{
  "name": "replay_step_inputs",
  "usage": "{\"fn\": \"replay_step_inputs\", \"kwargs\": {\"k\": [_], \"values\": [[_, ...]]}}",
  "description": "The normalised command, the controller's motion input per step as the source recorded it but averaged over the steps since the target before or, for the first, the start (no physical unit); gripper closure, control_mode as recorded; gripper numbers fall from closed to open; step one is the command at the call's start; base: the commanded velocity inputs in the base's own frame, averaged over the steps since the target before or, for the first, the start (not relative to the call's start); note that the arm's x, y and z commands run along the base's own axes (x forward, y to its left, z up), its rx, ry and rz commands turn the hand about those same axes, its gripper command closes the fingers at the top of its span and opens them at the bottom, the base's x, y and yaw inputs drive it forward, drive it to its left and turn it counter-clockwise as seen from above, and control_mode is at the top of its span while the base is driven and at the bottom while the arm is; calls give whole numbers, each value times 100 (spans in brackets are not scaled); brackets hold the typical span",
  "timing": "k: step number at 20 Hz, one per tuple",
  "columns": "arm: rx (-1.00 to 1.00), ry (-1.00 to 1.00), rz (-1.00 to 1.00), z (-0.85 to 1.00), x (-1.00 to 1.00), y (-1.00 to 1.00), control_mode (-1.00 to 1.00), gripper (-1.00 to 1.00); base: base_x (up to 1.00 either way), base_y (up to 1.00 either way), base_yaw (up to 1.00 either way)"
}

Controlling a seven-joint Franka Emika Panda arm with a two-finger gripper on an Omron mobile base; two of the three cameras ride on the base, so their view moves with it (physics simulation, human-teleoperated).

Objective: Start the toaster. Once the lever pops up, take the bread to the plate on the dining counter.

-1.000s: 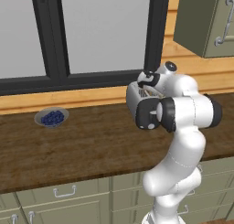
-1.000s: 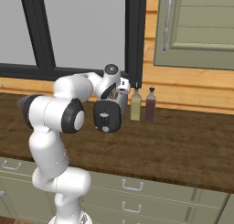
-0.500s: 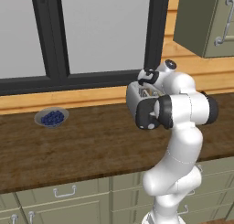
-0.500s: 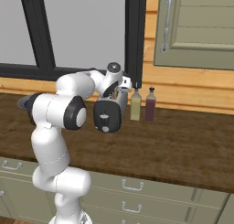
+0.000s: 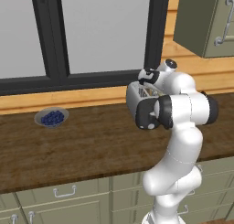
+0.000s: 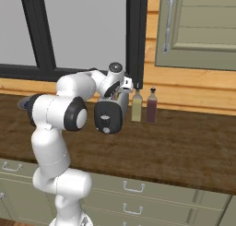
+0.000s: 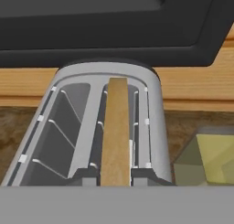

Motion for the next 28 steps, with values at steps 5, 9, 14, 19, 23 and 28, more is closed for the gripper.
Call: {"fn": "replay_step_inputs", "kwargs": {"k": [5, 9, 14, 19, 23, 28], "values": [[0, 0, 0, 0, 0, 3, -100, 100, 0, 0, 0], [0, -11, 2, 25, -36, 9, -100, 100, 0, 0, 0], [0, -13, 3, 34, -43, 1, -100, 100, 0, 0, 0], [0, -10, 3, 46, -46, 0, -100, 100, 0, 0, 0], [0, -14, 6, 80, -43, 2, -100, 100, 0, 0, 0], [0, -8, 9, 99, -30, 2, -100, 100, 0, 0, 0]]}}
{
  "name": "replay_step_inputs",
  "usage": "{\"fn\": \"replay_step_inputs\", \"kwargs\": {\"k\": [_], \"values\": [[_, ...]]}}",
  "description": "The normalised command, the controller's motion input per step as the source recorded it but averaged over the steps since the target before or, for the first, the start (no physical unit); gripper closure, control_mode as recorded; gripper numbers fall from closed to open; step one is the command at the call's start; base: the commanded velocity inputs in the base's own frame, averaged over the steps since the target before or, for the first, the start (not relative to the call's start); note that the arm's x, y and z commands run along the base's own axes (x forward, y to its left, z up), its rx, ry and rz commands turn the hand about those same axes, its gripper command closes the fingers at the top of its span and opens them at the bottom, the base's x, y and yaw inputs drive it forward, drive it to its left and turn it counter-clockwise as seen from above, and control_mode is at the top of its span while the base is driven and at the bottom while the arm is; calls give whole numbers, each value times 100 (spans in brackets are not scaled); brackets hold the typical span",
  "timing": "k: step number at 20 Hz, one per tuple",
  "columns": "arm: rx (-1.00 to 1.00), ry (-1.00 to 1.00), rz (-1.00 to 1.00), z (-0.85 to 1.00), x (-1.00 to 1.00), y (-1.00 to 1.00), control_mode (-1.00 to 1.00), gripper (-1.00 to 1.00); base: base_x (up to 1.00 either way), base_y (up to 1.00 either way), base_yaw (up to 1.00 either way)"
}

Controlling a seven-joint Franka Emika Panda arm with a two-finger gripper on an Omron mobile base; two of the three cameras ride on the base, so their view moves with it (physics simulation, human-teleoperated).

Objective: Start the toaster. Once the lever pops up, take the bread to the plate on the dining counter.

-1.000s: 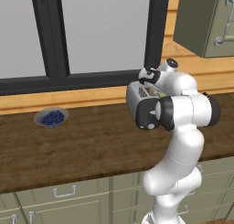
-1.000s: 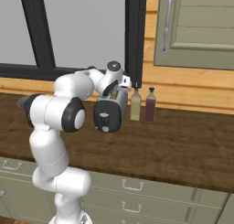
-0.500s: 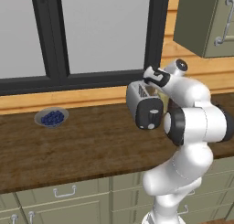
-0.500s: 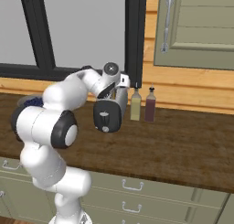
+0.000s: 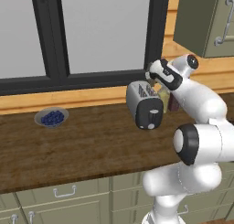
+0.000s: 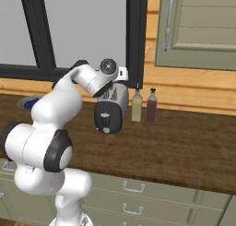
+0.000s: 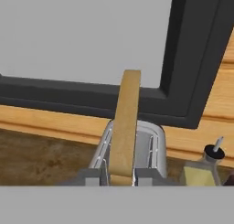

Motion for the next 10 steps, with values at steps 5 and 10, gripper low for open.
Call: {"fn": "replay_step_inputs", "kwargs": {"k": [5, 10], "values": [[0, 4, 9, 65, -61, 4, -100, 100, 0, 0, 0], [-5, 10, 11, 28, -96, 24, -100, 100, 0, 0, 0]]}}
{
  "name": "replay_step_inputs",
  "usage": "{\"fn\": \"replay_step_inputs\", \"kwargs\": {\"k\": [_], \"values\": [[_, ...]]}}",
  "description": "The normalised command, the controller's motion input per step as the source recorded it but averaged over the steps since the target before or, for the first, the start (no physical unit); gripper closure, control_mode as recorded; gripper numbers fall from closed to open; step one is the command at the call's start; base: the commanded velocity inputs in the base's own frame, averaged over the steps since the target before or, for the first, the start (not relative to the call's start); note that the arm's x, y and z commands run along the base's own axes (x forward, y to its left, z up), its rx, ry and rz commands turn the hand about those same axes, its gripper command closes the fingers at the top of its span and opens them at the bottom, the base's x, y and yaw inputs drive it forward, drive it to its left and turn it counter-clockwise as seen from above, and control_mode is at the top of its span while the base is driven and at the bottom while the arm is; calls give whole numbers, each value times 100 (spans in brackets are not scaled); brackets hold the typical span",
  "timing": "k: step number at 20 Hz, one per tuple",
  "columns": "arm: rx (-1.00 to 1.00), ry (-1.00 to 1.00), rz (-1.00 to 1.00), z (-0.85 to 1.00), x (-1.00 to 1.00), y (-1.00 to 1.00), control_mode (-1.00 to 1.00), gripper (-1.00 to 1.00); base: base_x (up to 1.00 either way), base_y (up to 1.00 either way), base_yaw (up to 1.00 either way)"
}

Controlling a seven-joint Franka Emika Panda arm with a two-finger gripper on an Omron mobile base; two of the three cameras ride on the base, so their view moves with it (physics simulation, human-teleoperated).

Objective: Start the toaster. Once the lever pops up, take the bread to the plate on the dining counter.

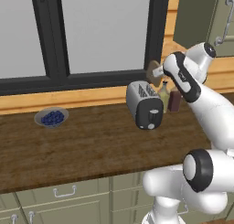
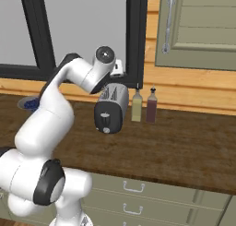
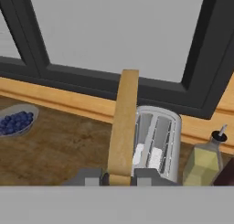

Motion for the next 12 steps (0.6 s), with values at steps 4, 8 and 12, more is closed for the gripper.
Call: {"fn": "replay_step_inputs", "kwargs": {"k": [4, 8, 12], "values": [[-8, 2, 8, 0, -100, 34, -100, 100, 0, 0, 0], [-9, 0, 6, 0, -100, 36, -100, 100, 0, 0, 0], [-10, 0, 6, 0, -100, 32, -100, 100, 0, 0, 0]]}}
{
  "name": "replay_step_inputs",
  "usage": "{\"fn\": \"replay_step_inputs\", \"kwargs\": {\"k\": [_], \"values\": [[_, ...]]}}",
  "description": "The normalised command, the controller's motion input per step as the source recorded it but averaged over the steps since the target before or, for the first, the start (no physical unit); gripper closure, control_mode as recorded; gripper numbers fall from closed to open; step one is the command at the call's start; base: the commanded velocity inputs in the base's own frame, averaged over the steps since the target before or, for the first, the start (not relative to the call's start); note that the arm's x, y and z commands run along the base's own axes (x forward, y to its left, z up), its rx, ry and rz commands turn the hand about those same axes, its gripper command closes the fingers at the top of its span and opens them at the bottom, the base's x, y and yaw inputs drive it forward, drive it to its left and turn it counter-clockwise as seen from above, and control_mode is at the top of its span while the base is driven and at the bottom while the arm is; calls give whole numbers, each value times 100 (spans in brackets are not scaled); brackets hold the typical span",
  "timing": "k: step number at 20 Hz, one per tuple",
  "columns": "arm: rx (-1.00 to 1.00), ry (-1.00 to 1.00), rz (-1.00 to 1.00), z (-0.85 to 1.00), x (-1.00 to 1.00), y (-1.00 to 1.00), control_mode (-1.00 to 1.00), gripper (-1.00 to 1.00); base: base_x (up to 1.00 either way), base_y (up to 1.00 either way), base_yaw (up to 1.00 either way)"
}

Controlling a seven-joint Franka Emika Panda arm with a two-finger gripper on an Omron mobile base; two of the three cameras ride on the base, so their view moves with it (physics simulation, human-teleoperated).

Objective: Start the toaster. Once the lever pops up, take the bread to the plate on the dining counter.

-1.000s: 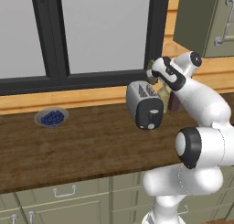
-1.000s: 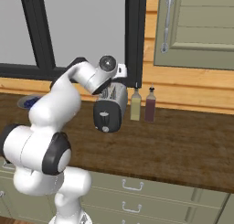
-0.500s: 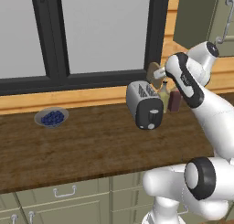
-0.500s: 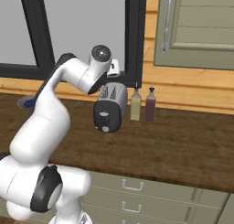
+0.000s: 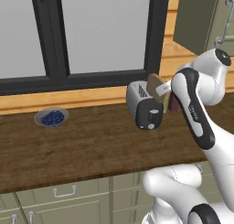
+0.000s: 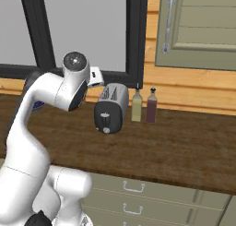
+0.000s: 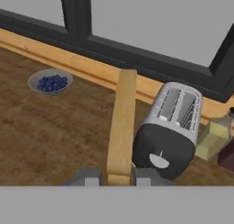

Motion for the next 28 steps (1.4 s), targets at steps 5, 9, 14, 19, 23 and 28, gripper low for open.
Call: {"fn": "replay_step_inputs", "kwargs": {"k": [5, 9, 14, 19, 23, 28], "values": [[-3, 0, 2, 1, -40, 8, 100, 100, -60, 6, 3], [0, 0, 0, 0, 0, 0, 100, 100, -100, 7, 7], [0, 0, 0, 0, 0, 0, 100, 100, -96, 17, 30], [0, 0, 0, 0, 0, 0, 100, 100, -60, 17, 61], [0, 0, 0, 0, 0, 0, 100, 100, -22, 2, 83], [0, 0, 0, 0, 0, 0, 100, 100, -3, 1, 84]]}}
